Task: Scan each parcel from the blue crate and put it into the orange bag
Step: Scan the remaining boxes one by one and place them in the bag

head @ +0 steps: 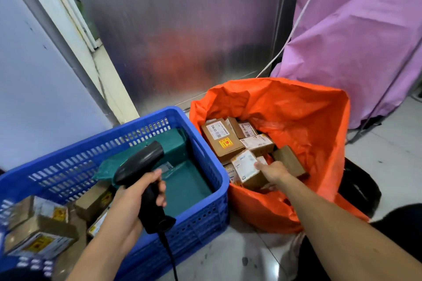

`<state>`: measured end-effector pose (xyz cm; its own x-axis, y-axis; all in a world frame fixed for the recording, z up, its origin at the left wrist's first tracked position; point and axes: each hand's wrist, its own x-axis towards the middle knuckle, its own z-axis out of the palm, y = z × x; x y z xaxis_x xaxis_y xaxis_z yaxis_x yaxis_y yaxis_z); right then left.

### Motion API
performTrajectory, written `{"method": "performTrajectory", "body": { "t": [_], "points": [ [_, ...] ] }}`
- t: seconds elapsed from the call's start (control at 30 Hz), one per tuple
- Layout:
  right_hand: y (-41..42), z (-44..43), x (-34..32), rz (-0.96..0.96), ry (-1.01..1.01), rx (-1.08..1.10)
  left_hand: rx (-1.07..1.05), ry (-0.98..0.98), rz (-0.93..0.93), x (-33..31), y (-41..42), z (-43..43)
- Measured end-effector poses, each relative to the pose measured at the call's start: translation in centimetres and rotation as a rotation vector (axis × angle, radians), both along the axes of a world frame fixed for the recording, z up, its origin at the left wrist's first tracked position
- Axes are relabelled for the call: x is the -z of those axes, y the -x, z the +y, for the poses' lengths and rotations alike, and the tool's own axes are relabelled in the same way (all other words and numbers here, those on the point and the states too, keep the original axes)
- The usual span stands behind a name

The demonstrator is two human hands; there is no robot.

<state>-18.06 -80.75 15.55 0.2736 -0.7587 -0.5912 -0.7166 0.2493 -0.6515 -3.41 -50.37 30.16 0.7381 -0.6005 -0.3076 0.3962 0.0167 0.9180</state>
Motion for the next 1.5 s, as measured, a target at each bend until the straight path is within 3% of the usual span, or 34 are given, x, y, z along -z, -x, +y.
{"method": "performTrajectory", "body": {
  "t": [0.47,0.83,1.03,1.2,1.43,1.5],
  "points": [
    [-3.6,-0.8,5.7,-0.028,-0.095,0.050,0.006,0.003,0.012,0.7,-2.0,-0.6],
    [-3.1,0.7,-0.7,-0.054,-0.070,0.022,0.010,0.024,-0.018,-0.1,-2.1,-0.1],
    [-4.3,1.6,-5.2,-0.117,0.032,-0.124,0.008,0.042,-0.009,-0.7,-1.9,0.1],
    [-6.3,3.5,-12.3,-0.169,0.295,-0.316,-0.014,0.072,-0.025,-1.7,-1.7,0.9],
    [-6.0,8.0,-22.4,-0.069,0.536,-0.831,-0.007,0.147,-0.045,-3.2,-2.8,2.5],
    [-5.6,9.3,-23.0,-0.059,0.608,-0.883,-0.020,0.146,-0.064,-3.3,-3.1,3.2]
  ]
}}
